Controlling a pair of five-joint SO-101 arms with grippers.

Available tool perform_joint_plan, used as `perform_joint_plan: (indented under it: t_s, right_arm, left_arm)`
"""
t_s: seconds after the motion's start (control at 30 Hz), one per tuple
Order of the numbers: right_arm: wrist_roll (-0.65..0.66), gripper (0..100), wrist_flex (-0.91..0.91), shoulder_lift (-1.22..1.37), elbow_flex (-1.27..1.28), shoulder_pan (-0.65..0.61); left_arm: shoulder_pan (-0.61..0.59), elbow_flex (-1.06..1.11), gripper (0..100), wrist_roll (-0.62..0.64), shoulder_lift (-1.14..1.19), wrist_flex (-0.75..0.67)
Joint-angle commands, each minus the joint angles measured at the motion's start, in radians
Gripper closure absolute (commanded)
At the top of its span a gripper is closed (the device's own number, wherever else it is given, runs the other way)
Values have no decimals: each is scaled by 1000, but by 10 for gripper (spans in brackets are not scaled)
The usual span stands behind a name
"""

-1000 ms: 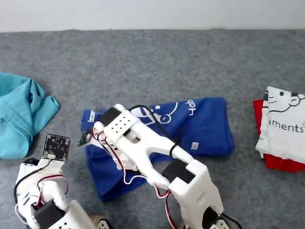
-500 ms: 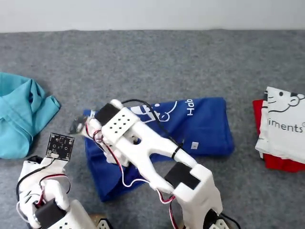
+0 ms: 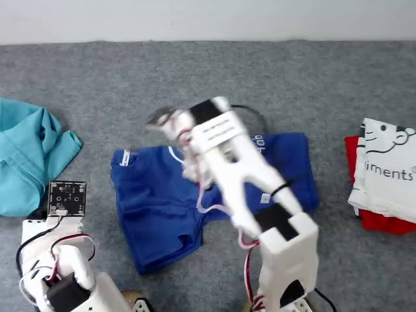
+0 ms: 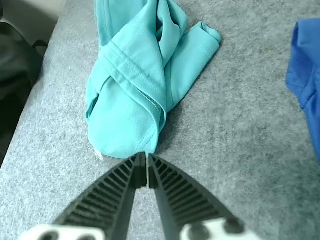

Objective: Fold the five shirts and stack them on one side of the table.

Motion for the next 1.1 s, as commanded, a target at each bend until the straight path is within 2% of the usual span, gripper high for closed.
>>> perform_joint_plan:
  t_s: [0.0, 0.2, 0.3, 0.4, 0.67, 0.77, 0.93, 1.07]
  right_arm:
    - [2, 977, 13, 12, -37, 166]
    - [121, 989, -16, 139, -43, 401]
    - [141, 989, -8, 162, -49, 483]
    - [135, 989, 50, 148, -46, 501]
    - [112, 989, 45, 47, 155, 484]
    - [117, 989, 2, 68, 193, 544]
    - [242, 989, -94, 163, 199, 687]
    - [278, 989, -102, 234, 146, 759]
  left_arm:
    - [3, -45, 987, 11, -6, -31]
    - [5, -61, 987, 11, -6, -25]
    - [5, -61, 987, 9, -6, -25]
    - [5, -61, 987, 8, -6, -25]
    - [5, -62, 986, 8, -6, -23]
    - [5, -87, 986, 8, -8, -25]
    - [6, -104, 986, 6, -6, -28]
    - [6, -104, 986, 5, -6, -25]
